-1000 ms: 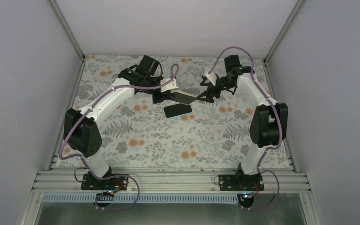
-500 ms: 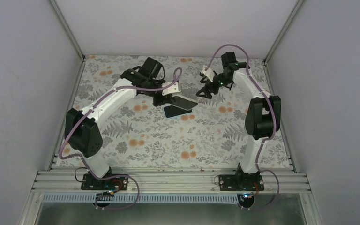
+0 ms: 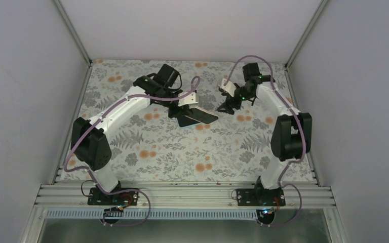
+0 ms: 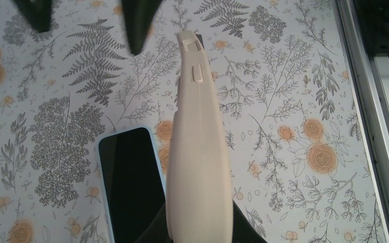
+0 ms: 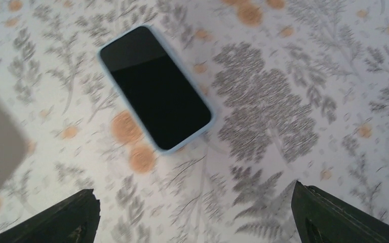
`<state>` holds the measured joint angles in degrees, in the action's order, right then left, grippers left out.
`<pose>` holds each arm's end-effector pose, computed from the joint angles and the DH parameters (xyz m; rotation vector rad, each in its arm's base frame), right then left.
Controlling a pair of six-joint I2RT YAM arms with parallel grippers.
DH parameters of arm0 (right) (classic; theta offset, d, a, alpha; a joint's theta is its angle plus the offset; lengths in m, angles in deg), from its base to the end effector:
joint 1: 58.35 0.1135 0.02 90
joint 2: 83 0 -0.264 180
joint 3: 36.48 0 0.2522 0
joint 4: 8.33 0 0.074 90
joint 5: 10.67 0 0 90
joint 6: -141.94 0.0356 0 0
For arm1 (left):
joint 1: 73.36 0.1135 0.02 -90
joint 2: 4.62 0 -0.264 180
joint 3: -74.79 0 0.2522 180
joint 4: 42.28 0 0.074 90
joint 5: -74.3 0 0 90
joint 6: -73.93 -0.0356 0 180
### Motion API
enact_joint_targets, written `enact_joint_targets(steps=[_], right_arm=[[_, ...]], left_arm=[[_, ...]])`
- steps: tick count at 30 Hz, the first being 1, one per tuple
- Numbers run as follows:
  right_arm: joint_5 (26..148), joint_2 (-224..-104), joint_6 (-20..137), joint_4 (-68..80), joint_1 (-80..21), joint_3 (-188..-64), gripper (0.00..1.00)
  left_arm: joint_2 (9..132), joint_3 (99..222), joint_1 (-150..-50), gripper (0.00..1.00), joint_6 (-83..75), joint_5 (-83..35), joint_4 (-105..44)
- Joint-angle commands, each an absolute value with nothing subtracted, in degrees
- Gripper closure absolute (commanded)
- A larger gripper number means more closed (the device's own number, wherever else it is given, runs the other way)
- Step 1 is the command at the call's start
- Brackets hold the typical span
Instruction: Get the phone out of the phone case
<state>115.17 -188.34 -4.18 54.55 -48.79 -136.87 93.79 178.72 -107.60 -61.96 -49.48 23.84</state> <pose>0.3712 0.0837 0.2511 -1.4854 2.0100 0.5478 0.2869 -0.2192 0.3087 1.7574 1.7809 -0.6870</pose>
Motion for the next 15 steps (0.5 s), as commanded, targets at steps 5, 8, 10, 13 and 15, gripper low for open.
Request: enact_joint_targets(steps=[5, 8, 10, 13, 15], right_arm=[[111.4, -172.5, -8.3, 54.0, -49.1, -122.8, 0.03], [112.4, -171.1, -8.2, 54.4, -49.0, -121.5, 0.02], [113.3, -171.1, -8.0, 54.6, -49.0, -121.6, 0.03], [114.0, -171.5, -7.6, 54.1, -48.9, -121.8, 0.03], [114.1, -171.6, -7.2, 53.3, -48.9, -122.1, 0.03]], left_arm=[[94.1, 181.9, -107.6, 0.98, -62.8, -52.0, 21.6], [94.7, 182.6, -107.7, 0.98, -62.5, -52.4, 21.8], [94.9, 183.0, -107.8, 0.98, -62.4, -52.4, 21.9], [95.0, 183.4, -107.9, 0.98, -62.3, -52.2, 22.1], [95.2, 183.4, -107.9, 0.98, -62.2, -52.1, 22.3]])
